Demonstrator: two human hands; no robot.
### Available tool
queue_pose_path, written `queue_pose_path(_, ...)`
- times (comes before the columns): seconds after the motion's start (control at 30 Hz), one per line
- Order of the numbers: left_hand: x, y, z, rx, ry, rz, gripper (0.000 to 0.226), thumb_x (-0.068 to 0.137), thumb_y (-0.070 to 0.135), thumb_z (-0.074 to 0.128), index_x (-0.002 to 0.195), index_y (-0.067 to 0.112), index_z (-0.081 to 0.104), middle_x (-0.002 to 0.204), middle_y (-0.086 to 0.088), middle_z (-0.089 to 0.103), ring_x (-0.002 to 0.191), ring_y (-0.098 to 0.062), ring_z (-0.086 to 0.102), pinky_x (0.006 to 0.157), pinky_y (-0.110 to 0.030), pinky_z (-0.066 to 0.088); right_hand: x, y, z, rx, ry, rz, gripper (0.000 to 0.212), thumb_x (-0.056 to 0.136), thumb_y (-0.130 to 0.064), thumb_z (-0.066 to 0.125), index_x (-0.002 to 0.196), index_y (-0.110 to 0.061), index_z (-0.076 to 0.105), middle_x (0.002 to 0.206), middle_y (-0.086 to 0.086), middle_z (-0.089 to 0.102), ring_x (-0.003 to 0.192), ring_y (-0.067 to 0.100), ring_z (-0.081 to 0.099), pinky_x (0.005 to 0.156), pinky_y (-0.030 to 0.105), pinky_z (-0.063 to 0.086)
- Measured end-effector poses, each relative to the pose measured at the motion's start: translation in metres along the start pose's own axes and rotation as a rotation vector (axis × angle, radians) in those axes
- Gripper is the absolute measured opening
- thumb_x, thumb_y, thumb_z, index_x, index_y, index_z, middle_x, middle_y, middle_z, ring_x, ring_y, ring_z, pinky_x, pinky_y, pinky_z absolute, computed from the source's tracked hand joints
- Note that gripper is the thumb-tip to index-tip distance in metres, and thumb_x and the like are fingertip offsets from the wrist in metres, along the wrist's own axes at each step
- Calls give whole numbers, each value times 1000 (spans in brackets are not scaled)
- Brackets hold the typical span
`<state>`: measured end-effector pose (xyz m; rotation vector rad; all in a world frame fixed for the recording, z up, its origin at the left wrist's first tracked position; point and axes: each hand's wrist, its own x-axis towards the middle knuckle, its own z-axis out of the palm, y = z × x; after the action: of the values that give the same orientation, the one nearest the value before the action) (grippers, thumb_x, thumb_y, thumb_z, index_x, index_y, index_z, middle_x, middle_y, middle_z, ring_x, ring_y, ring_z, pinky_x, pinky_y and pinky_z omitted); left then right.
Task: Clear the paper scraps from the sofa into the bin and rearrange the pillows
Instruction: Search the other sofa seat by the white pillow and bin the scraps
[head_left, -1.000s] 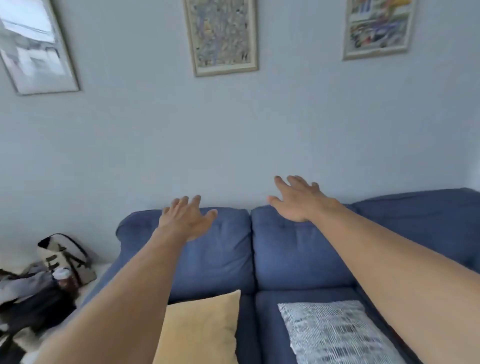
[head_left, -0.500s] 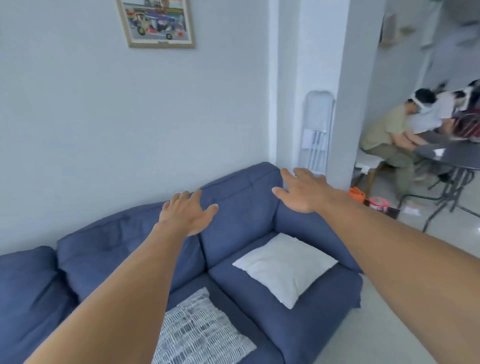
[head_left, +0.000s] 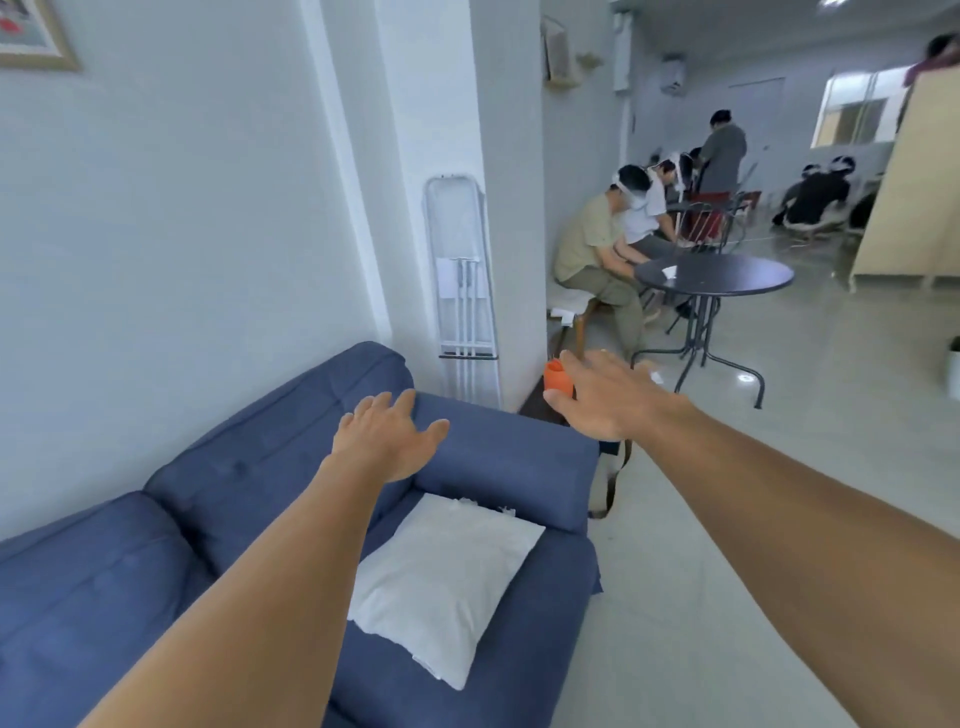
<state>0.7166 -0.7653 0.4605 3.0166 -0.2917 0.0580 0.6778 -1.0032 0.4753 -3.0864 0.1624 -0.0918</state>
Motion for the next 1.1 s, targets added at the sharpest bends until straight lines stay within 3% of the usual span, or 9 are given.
queue_pose_path(0.17, 73, 8, 18, -12, -19, 56, 67, 95, 58, 33, 149, 19, 30, 153, -3, 33, 142, -26, 24, 110, -44, 25, 53, 20, 16, 30, 40, 48, 60, 97, -53, 29, 144, -17, 30, 145, 10, 39, 136, 28, 31, 106, 50, 32)
queue_pose_path(0.43, 165, 15, 48, -10, -88, 85, 69, 94, 59, 33, 151, 20, 27, 153, -4, 33, 143, -26, 22, 111, -45, 23, 129, 37, 52, 51, -39, 108, 65, 96, -55, 29, 151, -21, 19, 152, 13, 29, 140, 33, 24, 110, 51, 28)
queue_pose_path(0.63, 229, 16, 75, 18, -110, 36, 70, 94, 59, 33, 152, 20, 24, 154, -4, 32, 143, -25, 22, 112, -44, 21, 206, 53, 80, 63, -87, 37, 66, 98, -54, 29, 152, -17, 18, 155, 11, 23, 142, 31, 22, 111, 49, 27)
queue_pose_path(0.87, 312, 41, 149, 36, -234, -49, 69, 95, 57, 34, 151, 18, 26, 152, -5, 34, 143, -24, 20, 113, -43, 19, 295, 88, 162, 114, -288, -21, 67, 100, -53, 25, 155, -17, 8, 157, 12, 18, 146, 29, 13, 114, 48, 19)
queue_pose_path(0.97, 327, 49, 188, 33, -325, -71, 67, 96, 56, 34, 151, 19, 26, 154, -3, 32, 144, -23, 18, 114, -43, 18, 309, 102, 203, 119, -372, -6, 68, 99, -53, 24, 155, -17, 8, 157, 12, 19, 144, 29, 16, 114, 47, 23)
queue_pose_path(1.1, 345, 45, 241, 57, -411, -73, 63, 94, 56, 36, 145, 19, 35, 148, -3, 39, 141, -23, 25, 111, -39, 22, 320, 109, 260, 122, -479, 12, 68, 100, -52, 22, 155, -16, 5, 160, 10, 12, 148, 26, 7, 116, 46, 19)
